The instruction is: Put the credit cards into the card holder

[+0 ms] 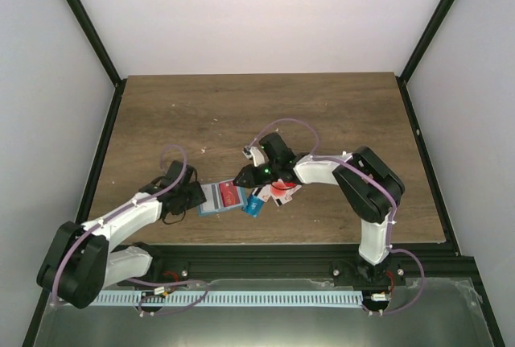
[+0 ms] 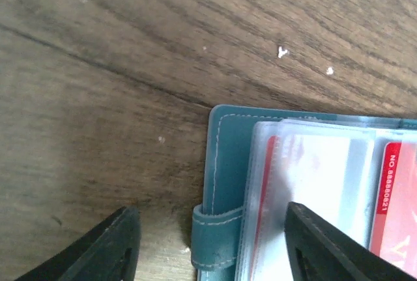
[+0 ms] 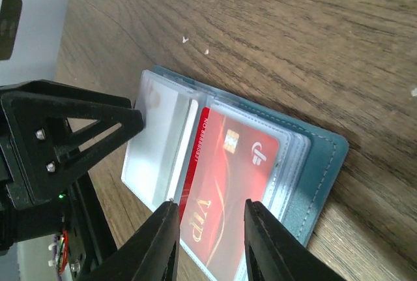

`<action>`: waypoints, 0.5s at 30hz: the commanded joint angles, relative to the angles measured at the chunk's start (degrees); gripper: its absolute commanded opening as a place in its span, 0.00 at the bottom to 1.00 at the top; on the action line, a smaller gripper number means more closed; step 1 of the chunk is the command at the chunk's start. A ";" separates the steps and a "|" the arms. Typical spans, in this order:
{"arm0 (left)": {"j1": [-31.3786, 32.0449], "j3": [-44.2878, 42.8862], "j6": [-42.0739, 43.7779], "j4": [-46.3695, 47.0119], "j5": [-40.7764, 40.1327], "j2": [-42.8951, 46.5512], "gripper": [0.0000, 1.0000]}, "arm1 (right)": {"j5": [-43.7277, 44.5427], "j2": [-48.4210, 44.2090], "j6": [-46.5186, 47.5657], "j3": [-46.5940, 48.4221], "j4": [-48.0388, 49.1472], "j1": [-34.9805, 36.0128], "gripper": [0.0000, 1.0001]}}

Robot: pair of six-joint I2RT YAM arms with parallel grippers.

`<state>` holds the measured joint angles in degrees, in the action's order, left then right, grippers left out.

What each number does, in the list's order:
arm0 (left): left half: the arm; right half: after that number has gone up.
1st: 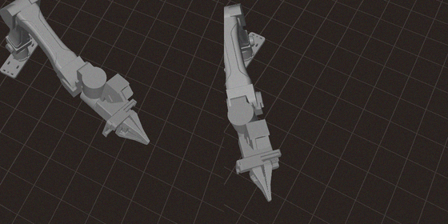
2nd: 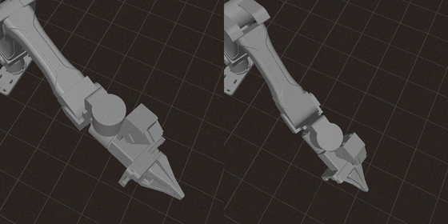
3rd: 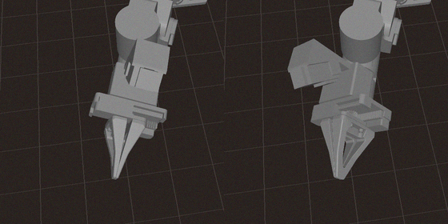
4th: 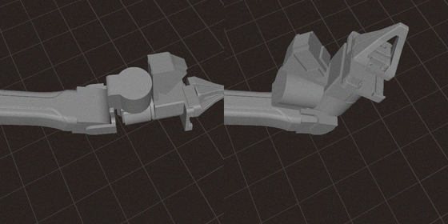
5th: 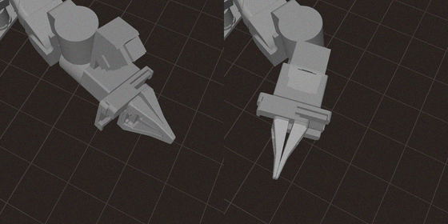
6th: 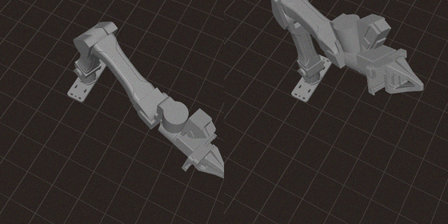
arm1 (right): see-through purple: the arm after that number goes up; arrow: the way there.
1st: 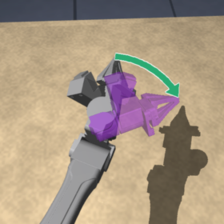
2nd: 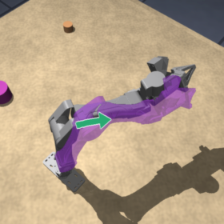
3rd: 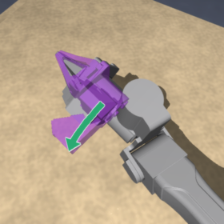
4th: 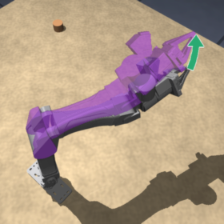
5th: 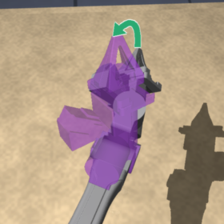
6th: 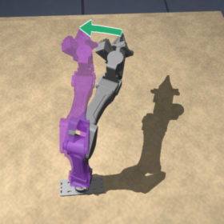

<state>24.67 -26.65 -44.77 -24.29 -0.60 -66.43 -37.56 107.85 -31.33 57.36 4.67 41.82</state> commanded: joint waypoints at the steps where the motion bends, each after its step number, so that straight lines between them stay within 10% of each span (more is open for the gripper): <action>1: 0.12 2.03 -0.27 3.72 -0.81 -2.20 0.59 | 3.23 0.82 3.90 4.55 -5.41 1.97 0.30; 15: 0.12 3.25 3.82 11.52 6.32 -2.71 0.30 | 7.44 6.65 3.99 5.91 -8.14 2.74 0.29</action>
<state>24.62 -24.84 -44.03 -15.46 0.25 -68.82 -32.32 112.71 -27.88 62.87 -1.43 44.38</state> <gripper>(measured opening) 0.331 0.295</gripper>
